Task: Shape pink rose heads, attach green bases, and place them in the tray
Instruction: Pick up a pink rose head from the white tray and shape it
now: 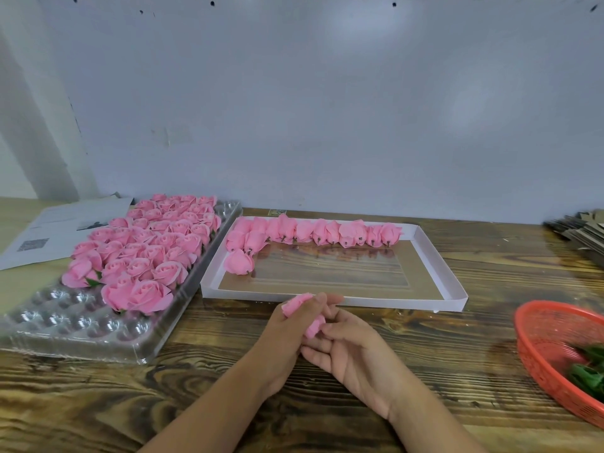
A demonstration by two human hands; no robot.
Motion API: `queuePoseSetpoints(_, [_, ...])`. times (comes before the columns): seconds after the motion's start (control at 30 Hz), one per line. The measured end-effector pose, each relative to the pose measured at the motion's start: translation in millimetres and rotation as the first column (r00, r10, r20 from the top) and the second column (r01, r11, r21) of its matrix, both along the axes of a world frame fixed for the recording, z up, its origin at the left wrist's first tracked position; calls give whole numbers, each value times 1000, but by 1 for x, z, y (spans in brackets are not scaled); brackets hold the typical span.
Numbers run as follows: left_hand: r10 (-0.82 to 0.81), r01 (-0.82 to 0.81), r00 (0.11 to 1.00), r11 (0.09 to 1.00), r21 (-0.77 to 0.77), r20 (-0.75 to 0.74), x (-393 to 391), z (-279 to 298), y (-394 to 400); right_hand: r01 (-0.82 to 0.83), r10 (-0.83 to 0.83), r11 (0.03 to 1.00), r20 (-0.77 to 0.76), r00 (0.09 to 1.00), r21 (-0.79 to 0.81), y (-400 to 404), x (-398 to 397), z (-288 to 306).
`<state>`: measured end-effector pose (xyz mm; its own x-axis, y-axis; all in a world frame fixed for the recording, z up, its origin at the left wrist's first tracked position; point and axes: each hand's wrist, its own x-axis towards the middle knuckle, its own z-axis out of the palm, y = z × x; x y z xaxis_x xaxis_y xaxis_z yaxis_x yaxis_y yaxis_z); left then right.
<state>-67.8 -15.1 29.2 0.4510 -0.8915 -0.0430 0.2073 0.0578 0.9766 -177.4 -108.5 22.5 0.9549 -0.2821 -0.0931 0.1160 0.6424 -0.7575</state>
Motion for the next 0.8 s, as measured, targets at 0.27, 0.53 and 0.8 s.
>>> queuePoseSetpoints(0.27, [108,-107,988,994,13,-113,3,3,-3,222,-441,324,61,896,-920,17,4,-15])
queuePoseSetpoints(0.53, [82,-90,975,996,-29,-208,-7,3,-3,286,-524,26,231,820,-958,23,6,-20])
queuePoseSetpoints(0.8, [-8,-8,986,995,-98,-165,-2,3,-2,366,-411,607,116,904,-706,23,6,-6])
